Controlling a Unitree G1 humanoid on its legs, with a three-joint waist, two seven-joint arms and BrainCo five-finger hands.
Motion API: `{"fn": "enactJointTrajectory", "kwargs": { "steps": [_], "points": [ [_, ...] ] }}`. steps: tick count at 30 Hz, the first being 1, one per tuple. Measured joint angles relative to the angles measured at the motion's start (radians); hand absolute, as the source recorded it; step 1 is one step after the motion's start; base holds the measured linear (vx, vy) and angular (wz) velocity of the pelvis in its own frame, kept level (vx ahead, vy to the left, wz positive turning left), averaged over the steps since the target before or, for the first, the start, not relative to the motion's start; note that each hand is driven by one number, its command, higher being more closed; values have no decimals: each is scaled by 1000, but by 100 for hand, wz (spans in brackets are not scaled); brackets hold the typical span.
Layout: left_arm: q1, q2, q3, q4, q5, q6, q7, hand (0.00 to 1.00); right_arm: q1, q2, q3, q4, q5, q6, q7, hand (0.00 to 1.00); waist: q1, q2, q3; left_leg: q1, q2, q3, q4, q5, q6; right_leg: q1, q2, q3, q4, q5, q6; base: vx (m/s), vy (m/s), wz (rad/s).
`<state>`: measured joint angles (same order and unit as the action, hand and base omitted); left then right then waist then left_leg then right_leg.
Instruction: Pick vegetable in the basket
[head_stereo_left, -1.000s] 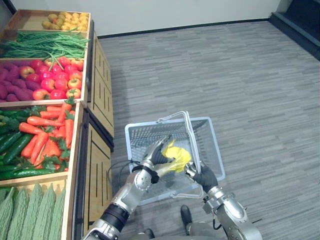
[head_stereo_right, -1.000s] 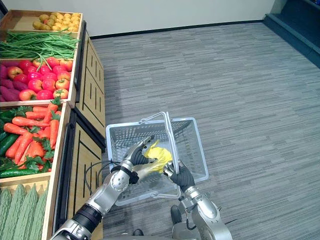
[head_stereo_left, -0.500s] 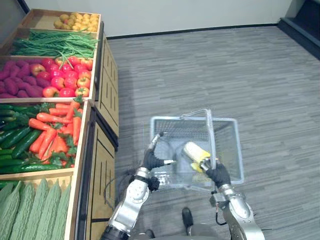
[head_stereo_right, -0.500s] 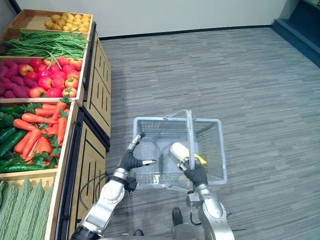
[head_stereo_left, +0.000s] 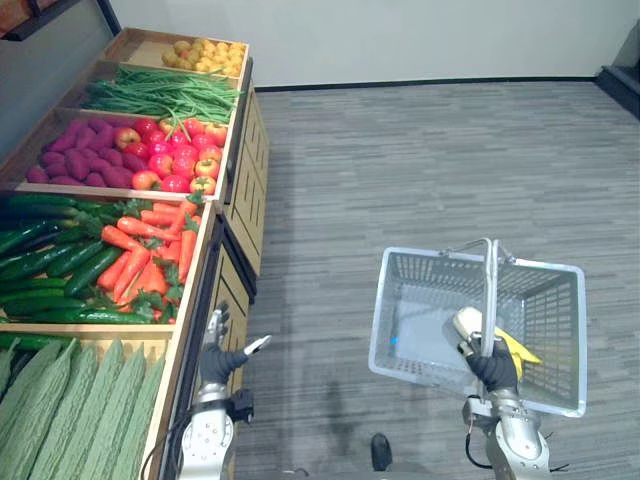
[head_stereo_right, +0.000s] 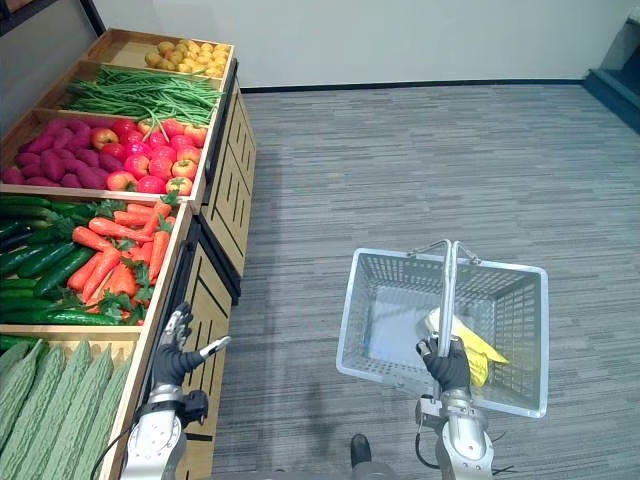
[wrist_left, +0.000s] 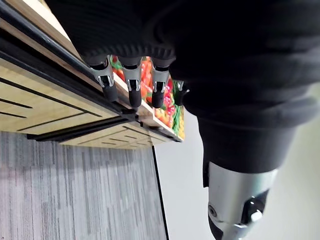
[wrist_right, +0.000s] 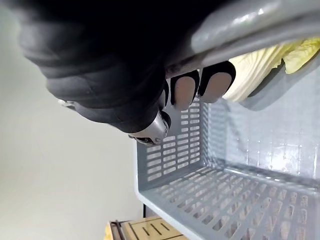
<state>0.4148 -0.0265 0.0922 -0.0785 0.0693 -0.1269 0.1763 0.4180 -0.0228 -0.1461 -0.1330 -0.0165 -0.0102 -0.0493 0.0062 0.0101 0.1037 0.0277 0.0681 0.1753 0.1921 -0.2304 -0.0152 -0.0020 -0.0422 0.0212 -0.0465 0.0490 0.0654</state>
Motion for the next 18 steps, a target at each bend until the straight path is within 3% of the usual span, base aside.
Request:
{"fn": "enactJointTrajectory", "kwargs": {
  "steps": [3,5,7,8,11,12,14,15,16,18],
  "points": [
    [8,-9,12,-25,-19,2,1,0,-7,0,-1,14,-14,0,-14,100,15,-6,1,-41,19,6,98,-71,3,-73,7,-7,154,-93,5,51,47,-6],
    [10,-7,28,-69,-19,2,7,0,-24,3,-1,32,-26,0,-14,100,13,-26,12,-46,20,3,164,-134,18,-185,-11,-34,432,-183,20,120,59,-8],
    [5,3,31,-75,-18,3,26,0,-40,7,-2,51,-34,1,-17,100,6,-26,31,-5,23,-4,174,-157,45,-304,-41,-97,704,-201,15,226,37,7],
    [-3,11,28,-75,-18,5,33,0,-40,5,-7,68,-35,4,-18,100,1,-27,35,32,24,-10,170,-170,45,-334,-55,-135,743,-228,5,369,20,24],
    [-44,25,32,-71,-18,4,49,0,-48,5,-25,73,-36,16,-20,100,-1,-31,34,63,30,-39,162,-197,32,-392,-60,-161,631,-225,-3,325,-28,31],
    [-70,23,40,-60,-19,4,54,0,-68,3,-42,84,-36,17,-21,100,-15,-21,40,78,41,-70,150,-202,25,-414,-39,-148,527,-192,-9,469,-131,77],
    [-100,22,50,-40,-18,2,71,0,-86,-17,-57,99,-36,18,-33,100,-31,-20,43,115,59,-113,140,-212,-9,-400,12,-90,330,-24,-4,608,-179,74],
    [-113,-7,62,-8,-18,2,78,0,-113,-56,-57,123,-36,22,-42,100,-36,41,57,132,113,-158,176,-205,-66,-372,44,-103,383,-6,-38,508,-138,39],
    [-114,-12,63,-8,-18,2,78,0,-120,-57,-56,123,-36,22,-42,100,-34,41,60,132,113,-162,189,-188,-80,-374,43,-106,407,-27,-38,601,-201,39],
    [-121,-33,46,-9,-19,1,78,0,-120,-58,-40,120,-36,31,-42,100,-29,41,62,71,113,-178,418,-19,-84,-305,30,-137,462,-120,-67,443,-216,42]
  ]
}}
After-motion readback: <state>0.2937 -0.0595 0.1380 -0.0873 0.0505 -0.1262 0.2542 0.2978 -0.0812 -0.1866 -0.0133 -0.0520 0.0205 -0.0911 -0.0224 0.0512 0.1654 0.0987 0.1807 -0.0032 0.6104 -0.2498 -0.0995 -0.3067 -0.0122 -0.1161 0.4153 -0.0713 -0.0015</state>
